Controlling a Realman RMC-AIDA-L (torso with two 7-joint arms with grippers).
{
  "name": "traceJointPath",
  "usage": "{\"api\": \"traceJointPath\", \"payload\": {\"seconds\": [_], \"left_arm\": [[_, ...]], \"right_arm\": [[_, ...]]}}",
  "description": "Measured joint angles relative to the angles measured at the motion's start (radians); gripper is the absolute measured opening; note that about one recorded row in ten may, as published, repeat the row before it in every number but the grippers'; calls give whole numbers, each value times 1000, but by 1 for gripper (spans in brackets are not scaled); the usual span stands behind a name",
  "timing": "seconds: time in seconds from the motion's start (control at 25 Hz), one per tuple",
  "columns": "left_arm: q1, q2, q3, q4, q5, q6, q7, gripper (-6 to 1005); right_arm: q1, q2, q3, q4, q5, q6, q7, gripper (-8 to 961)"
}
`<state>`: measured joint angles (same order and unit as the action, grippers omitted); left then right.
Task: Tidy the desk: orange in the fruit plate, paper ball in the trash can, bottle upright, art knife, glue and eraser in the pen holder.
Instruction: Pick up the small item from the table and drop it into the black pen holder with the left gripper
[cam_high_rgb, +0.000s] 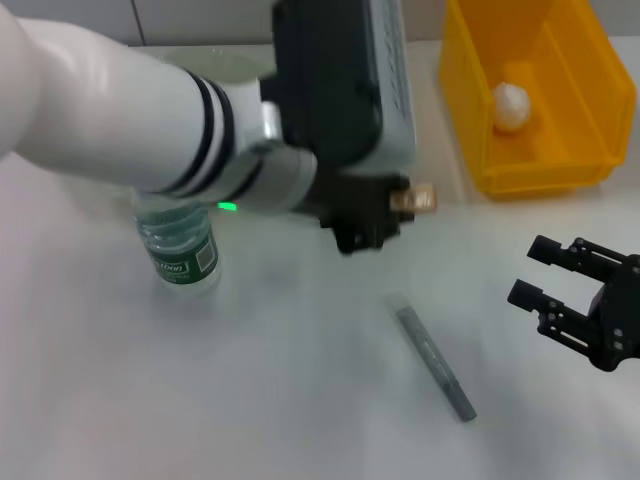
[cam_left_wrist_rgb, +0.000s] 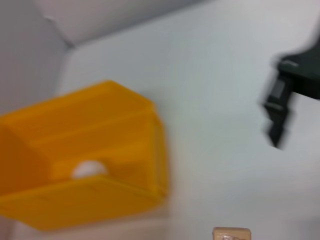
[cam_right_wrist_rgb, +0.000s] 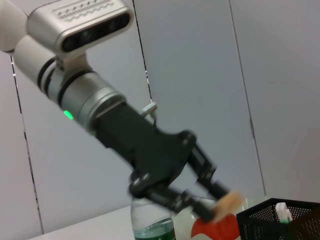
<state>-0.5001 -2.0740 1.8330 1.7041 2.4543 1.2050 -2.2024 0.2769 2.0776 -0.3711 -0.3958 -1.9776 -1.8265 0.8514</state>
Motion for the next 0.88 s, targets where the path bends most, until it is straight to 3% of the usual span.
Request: {"api": "traceJointPath", "payload": {"seconds": [0.32,0.44,0.48,0.88], "left_arm": [[26,-2,-6,-41,-20,-192,-29,264],[51,-3,-6,-49,-54,-292,-45,264],[69,-3,-5,-76,-100,-387,-56,264],[94,-3,19,-172,-163,-554,-69,264]], "right_arm": [[8,1,-2,6,-4,-1,4,569],[10,1,-3,8,-4,-1,5,569],[11,1,-4,9,-4,-2,6,569],[14,2,-3,23,-3,-2,8,570]]}}
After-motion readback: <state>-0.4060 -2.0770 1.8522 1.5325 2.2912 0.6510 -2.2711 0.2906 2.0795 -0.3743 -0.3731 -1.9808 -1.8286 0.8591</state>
